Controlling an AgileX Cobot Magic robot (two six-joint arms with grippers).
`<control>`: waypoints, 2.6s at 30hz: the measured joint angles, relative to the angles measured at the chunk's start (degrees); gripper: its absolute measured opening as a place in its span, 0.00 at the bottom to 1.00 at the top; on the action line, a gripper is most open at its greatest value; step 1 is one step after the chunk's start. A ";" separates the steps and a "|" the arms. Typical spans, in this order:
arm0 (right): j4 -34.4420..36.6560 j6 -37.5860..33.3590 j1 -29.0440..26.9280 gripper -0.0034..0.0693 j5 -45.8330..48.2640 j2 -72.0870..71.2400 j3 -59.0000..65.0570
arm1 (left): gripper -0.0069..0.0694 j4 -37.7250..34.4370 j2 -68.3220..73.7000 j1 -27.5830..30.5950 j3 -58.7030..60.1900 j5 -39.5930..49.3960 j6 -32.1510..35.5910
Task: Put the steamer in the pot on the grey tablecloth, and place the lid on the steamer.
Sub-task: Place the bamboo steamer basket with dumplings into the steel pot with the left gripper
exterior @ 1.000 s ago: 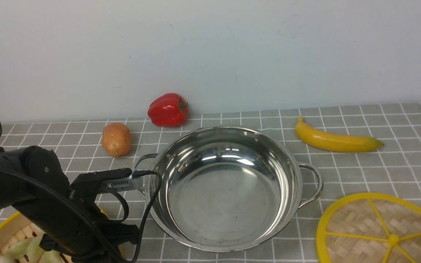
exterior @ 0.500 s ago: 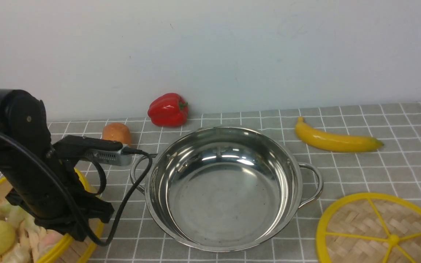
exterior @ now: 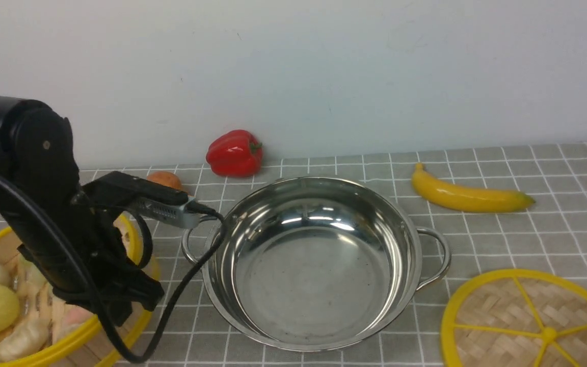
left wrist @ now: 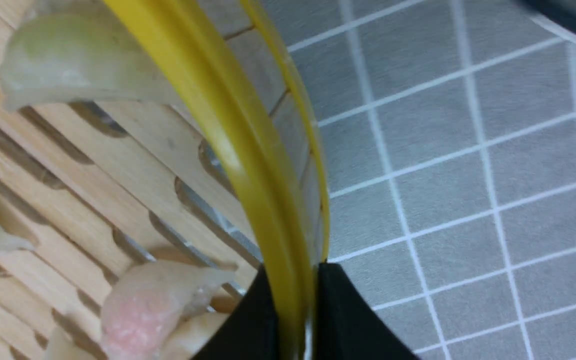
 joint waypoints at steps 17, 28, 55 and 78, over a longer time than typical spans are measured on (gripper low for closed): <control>0.00 -0.05 0.00 0.38 0.00 0.00 0.00 | 0.17 5.00 3.83 -22.77 -19.72 0.64 3.48; 0.00 -0.05 0.00 0.38 0.00 0.00 0.00 | 0.17 4.77 12.76 -28.32 -19.72 -0.53 11.11; -0.06 0.00 0.00 0.38 0.00 0.00 0.00 | 0.17 4.92 25.58 -31.15 -19.78 -7.62 15.88; -0.06 0.00 0.00 0.38 0.00 0.00 0.00 | 0.20 4.77 27.56 -31.15 -19.82 -9.59 13.30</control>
